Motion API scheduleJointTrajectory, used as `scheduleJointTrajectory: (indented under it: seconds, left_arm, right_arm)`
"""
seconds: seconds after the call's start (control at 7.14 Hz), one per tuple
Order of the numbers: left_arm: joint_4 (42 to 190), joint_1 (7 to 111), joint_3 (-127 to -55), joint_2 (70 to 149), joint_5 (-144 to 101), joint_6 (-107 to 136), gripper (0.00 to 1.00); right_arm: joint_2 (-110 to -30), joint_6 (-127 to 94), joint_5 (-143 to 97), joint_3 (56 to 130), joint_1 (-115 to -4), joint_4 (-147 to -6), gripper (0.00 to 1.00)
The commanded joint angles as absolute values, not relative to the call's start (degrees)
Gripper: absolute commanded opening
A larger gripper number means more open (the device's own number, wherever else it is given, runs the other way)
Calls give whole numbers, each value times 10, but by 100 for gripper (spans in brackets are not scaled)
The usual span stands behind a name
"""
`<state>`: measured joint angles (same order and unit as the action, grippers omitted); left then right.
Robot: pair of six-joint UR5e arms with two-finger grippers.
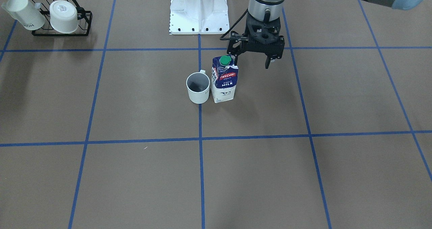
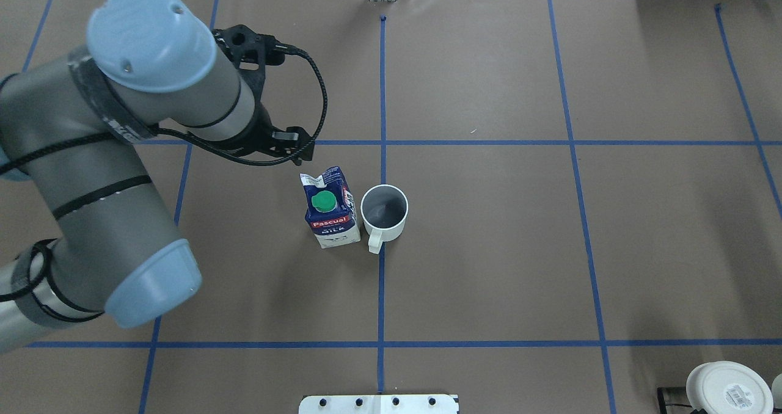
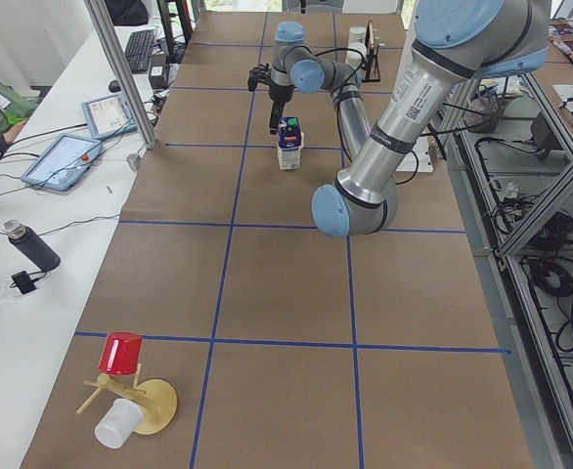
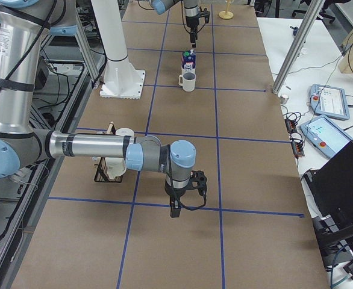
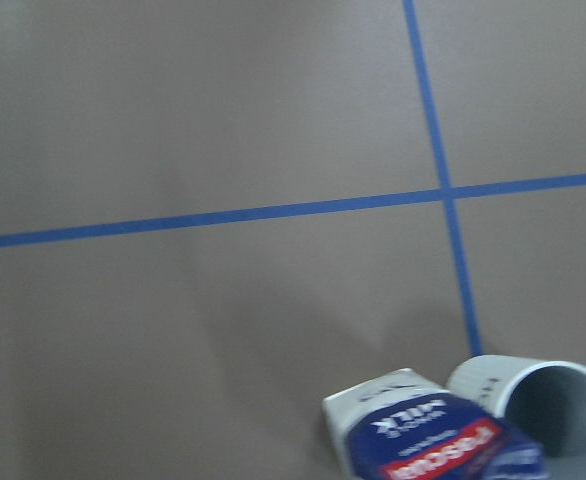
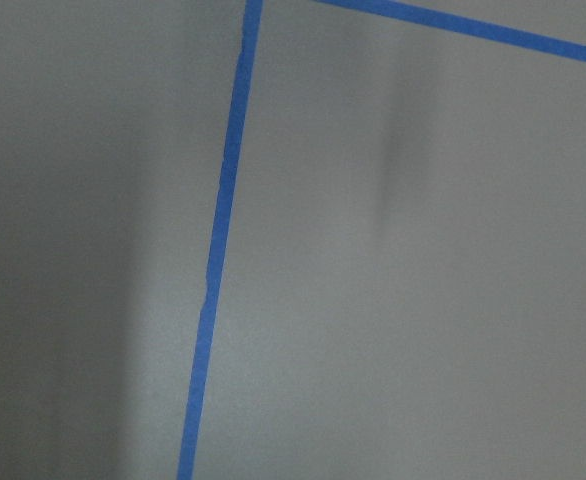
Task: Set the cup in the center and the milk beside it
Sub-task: 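Open the left gripper and lift it away from the carton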
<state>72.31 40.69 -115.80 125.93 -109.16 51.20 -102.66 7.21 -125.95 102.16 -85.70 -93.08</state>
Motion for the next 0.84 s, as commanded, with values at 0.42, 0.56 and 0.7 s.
scheduleJointTrajectory:
  seconds: [0.42,0.56,0.7]
  left_arm:
    - [722,681,-1128,1066,-1243,118,99]
    - [722,740,-1075,1047,-1265,12,99]
    - [746,788,-1019,1029,-1279,-69,99]
  right_arm:
    - [-1027,73,-1259,1018,-857,-931,100]
    - [-1027,73,-1258,1016,-857,-931,100]
    - [-1027,74,-1258,1015,-857,-931,100]
